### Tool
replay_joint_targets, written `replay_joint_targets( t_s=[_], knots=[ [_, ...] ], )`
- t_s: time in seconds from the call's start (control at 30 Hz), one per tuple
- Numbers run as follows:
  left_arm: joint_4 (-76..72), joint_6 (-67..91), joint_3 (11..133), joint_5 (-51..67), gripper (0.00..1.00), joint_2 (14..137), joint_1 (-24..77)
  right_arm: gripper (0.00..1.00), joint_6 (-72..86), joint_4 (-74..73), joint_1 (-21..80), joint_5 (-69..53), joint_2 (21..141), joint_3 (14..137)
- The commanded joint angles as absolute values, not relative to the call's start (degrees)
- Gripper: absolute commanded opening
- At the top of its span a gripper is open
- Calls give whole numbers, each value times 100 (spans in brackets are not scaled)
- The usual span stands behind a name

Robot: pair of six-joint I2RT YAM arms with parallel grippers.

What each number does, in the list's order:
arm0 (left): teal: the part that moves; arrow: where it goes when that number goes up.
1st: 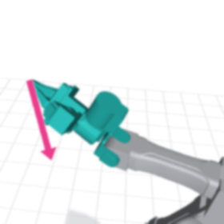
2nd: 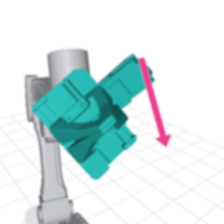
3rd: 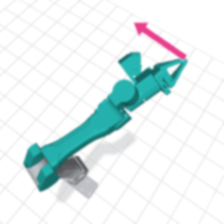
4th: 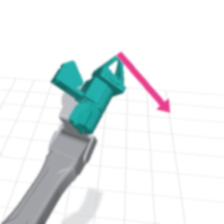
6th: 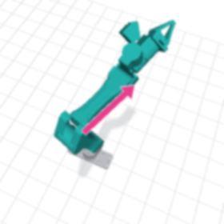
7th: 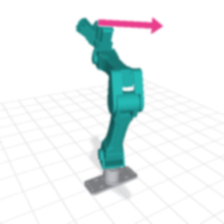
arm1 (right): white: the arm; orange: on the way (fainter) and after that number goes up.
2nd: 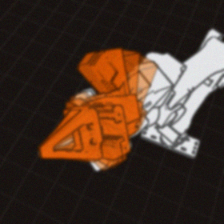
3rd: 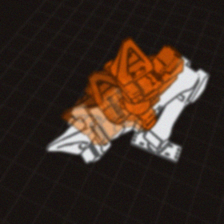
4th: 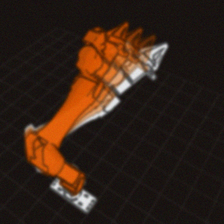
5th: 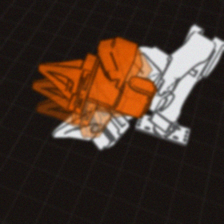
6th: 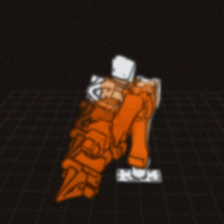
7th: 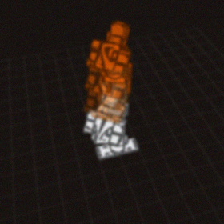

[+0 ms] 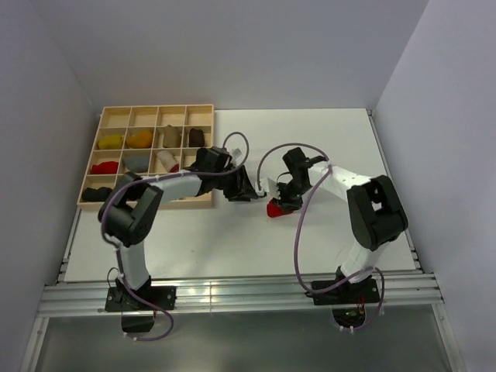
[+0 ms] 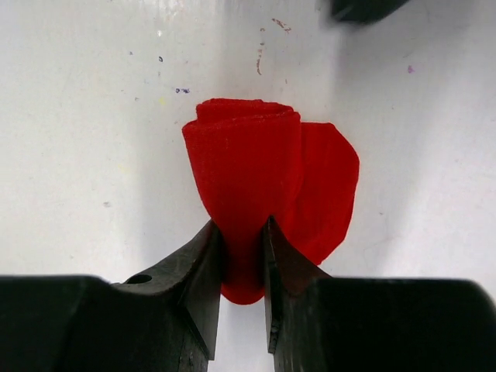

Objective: Roll the socks
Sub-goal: Roll the sock at the center of the board.

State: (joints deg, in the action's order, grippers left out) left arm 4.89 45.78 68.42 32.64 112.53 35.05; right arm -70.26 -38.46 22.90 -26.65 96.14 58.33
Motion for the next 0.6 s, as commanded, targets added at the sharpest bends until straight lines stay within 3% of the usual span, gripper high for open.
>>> replay_joint_targets(
  t_s=[0.0,0.13,0.3,0.57],
  knots=[
    [-930,4790,5980,1849,48,10302,3480,17,-7172,-5201,2162,-2786,10141,6362],
    [-1520,4291,5406,847,49,9530,3621,17,-7330,-6168,2031,-2944,10861,7300],
    [-2055,2754,4897,-1192,53,8957,4753,17,-7436,-7268,1828,-3120,11889,8217],
    [-2154,792,5088,-1872,62,9202,5984,18,-7295,-8014,1723,-3076,12629,9026]
  ],
)
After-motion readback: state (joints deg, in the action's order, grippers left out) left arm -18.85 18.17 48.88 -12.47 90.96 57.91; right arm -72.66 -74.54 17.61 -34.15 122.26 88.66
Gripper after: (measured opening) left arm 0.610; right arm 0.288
